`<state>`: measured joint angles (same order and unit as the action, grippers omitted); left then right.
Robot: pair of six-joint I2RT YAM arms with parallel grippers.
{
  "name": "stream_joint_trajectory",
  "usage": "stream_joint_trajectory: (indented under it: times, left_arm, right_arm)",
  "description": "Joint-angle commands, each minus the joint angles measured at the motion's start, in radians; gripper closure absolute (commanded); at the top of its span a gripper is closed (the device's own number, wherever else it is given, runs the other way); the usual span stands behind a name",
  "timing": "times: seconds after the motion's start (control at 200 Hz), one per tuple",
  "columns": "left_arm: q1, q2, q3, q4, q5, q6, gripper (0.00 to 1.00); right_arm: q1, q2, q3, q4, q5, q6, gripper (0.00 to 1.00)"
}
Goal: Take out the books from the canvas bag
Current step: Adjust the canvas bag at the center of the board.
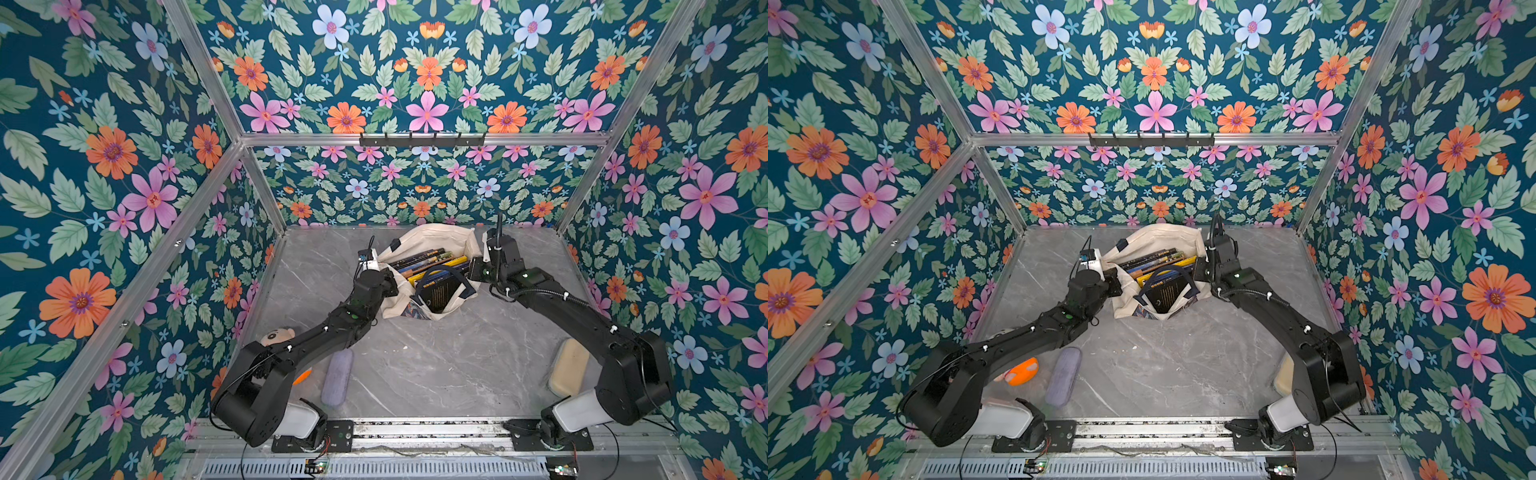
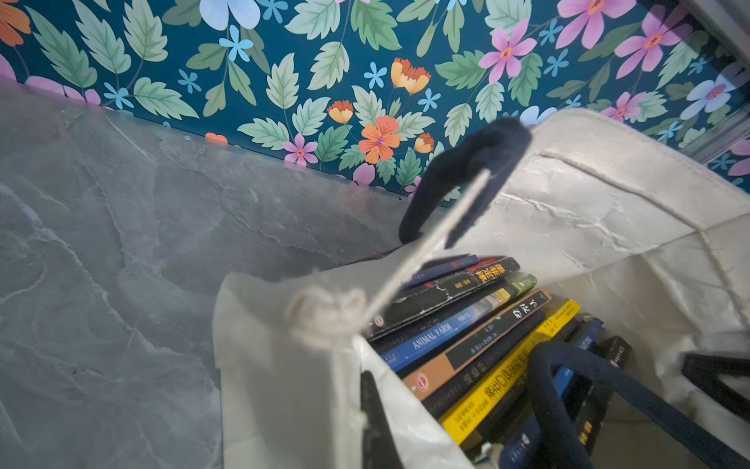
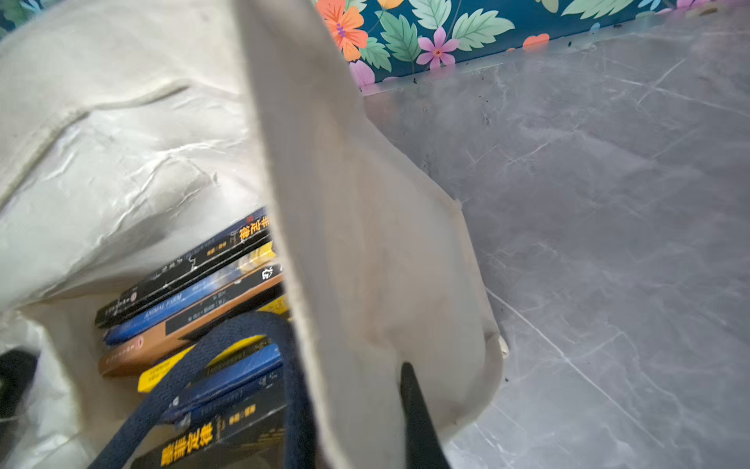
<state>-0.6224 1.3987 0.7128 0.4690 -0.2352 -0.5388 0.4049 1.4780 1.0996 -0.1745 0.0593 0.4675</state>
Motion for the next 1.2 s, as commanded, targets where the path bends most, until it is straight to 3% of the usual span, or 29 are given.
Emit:
stream_joint_trajectory:
  times: [0.0,0.185,0.295,0.415,0.58,0.905,1.055,1.195]
  left_arm:
    - [-0.040,-0.037,-0.083,0.116,-0.042,-0.001,1.00]
    - [-0.144,-0.157,-0.194,0.108,-0.147,0.024,1.00]
    - [-0.207,-0.201,-0.235,0.100,-0.200,0.037,1.00]
    - [-0.247,-0.210,-0.287,0.131,-0.217,0.040,1.00]
    - [-0.283,-0.120,-0.306,0.149,-0.248,0.022,1.00]
    - [-0.273,-0.005,-0.161,0.170,-0.319,0.130,1.00]
    - [-0.237,0.056,-0.040,0.075,-0.278,0.129,1.00]
    - [-0.204,0.065,-0.070,0.169,-0.192,0.138,1.00]
  right_arm:
    - [0.004,-0.030,-0.103,0.058,0.056,0.101,1.00]
    - [0.044,-0.165,-0.274,0.050,0.179,0.188,1.00]
    - [0.060,-0.196,-0.347,0.030,0.191,0.252,1.00]
    - [0.064,-0.166,-0.414,0.029,0.238,0.309,1.00]
    - [0.064,-0.055,-0.477,0.136,0.223,0.369,1.00]
    - [0.063,0.171,-0.212,0.211,0.200,0.275,1.00]
    - [0.051,0.299,-0.040,0.158,0.188,0.176,1.00]
    - [0.039,0.298,-0.020,0.191,0.137,0.115,1.00]
